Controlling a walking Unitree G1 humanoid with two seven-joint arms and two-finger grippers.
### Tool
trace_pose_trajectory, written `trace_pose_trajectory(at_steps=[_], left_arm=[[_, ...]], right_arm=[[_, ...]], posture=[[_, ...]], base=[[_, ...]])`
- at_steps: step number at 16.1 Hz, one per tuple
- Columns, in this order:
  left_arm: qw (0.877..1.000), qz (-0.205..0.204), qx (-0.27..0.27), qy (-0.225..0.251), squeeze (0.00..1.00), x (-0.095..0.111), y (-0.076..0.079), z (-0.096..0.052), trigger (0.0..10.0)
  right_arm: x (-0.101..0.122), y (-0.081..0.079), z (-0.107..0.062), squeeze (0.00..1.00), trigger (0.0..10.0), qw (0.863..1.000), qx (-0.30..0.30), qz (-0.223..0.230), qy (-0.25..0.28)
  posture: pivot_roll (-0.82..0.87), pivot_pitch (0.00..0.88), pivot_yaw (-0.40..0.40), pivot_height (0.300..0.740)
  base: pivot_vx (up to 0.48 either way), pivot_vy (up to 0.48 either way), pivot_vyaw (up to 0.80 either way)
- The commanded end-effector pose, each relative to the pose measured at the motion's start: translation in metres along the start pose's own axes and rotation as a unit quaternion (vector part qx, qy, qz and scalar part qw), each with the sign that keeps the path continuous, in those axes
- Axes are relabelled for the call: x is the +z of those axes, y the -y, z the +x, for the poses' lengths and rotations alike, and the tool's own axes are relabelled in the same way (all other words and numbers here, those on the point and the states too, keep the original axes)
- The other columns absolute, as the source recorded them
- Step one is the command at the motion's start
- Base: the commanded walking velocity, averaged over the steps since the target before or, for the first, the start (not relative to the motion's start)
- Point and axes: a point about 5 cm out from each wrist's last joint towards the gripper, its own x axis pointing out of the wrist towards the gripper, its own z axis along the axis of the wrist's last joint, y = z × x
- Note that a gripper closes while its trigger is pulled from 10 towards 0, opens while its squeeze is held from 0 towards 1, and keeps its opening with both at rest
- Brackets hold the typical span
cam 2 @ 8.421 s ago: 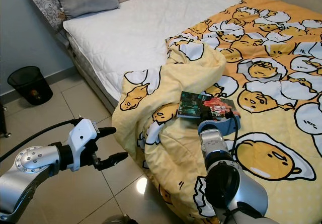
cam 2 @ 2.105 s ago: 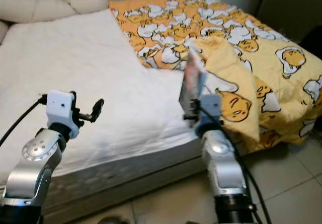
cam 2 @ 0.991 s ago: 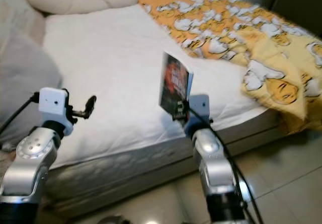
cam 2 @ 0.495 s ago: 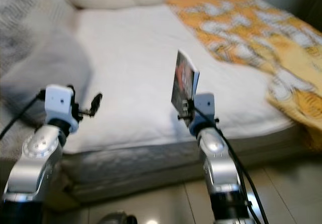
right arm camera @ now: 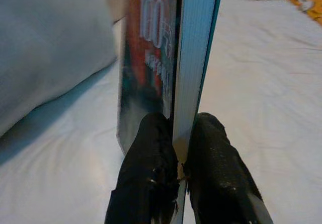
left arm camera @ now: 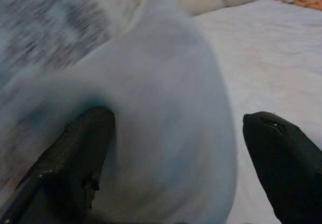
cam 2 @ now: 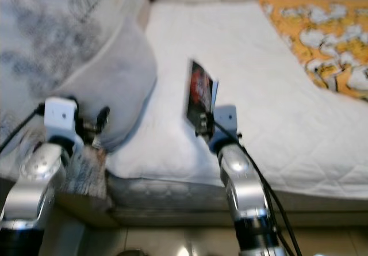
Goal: Clean up the room
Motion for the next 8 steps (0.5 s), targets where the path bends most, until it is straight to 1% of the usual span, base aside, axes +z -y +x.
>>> trace_pose_trajectory(at_steps=[1,8], left_arm=[[1.0,-0.001,-0.016,0.007,0.0,0.0029,0.0069,0.0009,10.0],[0.999,-0.002,-0.042,0.018,0.0,0.0079,0.0135,-0.0003,10.0]], right_arm=[[0.0088,0.0086,-0.0006,0.0,10.0,1.0,-0.015,-0.003,0.022],[0.0076,0.0114,-0.0012,0.0,10.0,1.0,-0.022,0.008,0.02]], posture=[[0.03,0.0,0.028,0.74],[0.03,0.0,0.035,0.74]], base=[[0.315,0.0,0.0],[0.312,0.0,0.0]])
